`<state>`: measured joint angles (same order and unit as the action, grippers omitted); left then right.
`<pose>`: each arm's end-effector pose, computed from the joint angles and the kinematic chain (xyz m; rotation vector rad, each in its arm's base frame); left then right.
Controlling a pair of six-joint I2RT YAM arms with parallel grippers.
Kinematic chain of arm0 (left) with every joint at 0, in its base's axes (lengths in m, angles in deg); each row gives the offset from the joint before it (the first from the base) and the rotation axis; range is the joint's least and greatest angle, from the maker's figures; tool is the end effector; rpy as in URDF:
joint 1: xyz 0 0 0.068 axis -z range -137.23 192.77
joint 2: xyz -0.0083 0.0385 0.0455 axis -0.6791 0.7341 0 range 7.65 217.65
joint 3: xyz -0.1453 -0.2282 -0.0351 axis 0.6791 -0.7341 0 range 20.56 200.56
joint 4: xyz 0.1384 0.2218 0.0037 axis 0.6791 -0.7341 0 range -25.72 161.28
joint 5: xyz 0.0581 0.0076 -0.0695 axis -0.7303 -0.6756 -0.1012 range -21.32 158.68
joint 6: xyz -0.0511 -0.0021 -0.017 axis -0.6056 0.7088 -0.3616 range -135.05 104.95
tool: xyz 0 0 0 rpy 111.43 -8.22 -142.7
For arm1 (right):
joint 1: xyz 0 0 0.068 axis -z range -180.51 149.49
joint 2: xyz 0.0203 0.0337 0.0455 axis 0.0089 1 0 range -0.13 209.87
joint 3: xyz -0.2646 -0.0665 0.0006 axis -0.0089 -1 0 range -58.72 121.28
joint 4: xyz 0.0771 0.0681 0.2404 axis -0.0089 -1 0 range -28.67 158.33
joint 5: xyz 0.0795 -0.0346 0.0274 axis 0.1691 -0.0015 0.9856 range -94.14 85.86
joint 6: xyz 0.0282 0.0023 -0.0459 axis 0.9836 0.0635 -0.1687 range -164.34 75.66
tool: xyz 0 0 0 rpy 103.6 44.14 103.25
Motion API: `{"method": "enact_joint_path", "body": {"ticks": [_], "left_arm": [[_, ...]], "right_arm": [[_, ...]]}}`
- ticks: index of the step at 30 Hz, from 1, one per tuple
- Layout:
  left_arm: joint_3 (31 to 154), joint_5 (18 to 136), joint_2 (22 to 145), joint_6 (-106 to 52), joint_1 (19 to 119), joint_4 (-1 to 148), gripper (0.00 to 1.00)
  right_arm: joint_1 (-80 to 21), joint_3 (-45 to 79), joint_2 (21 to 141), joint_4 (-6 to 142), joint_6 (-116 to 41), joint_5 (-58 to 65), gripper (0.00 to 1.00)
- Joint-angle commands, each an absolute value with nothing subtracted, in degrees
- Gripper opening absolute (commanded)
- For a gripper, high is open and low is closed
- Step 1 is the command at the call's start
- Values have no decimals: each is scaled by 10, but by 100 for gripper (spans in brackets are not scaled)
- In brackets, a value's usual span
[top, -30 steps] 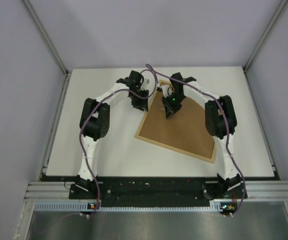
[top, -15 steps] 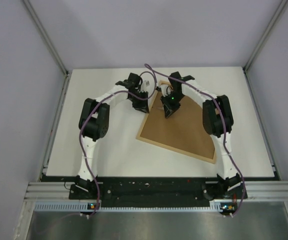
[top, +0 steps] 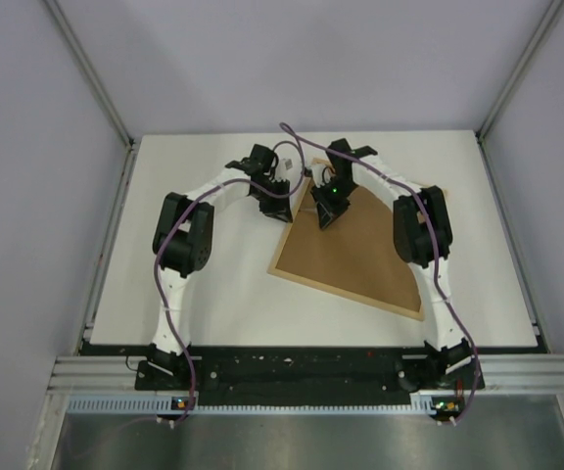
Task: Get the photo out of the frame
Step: Release the photo frame item from the photo frame.
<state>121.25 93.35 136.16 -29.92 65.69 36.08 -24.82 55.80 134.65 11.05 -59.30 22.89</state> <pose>0.4339 -0.1996 0.1640 0.3347 2.7150 -0.7772 0.4303 0.2120 0.1691 -1.0391 2.6874 0.7156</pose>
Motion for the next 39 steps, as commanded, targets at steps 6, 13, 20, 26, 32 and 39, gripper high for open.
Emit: {"method": "enact_joint_path", "body": {"ticks": [6, 13, 20, 26, 32, 39], "left_arm": [[1202, 943, 1349, -300, 676, 345, 21], [1206, 935, 1353, -303, 676, 341, 21], [1208, 932, 1354, -302, 679, 339, 21], [1208, 928, 1351, -301, 681, 338, 21], [1208, 929, 1348, -301, 683, 337, 21], [1206, 932, 1343, -297, 690, 337, 20]], "right_arm": [[-261, 512, 1297, 148, -600, 160, 0], [-261, 491, 1271, 159, -595, 151, 0], [-272, 465, 1263, 159, -617, 178, 0], [-284, 460, 1268, 159, -625, 177, 0], [-288, 473, 1284, 160, -621, 173, 0], [-289, 492, 1303, 174, -604, 166, 0]]}}
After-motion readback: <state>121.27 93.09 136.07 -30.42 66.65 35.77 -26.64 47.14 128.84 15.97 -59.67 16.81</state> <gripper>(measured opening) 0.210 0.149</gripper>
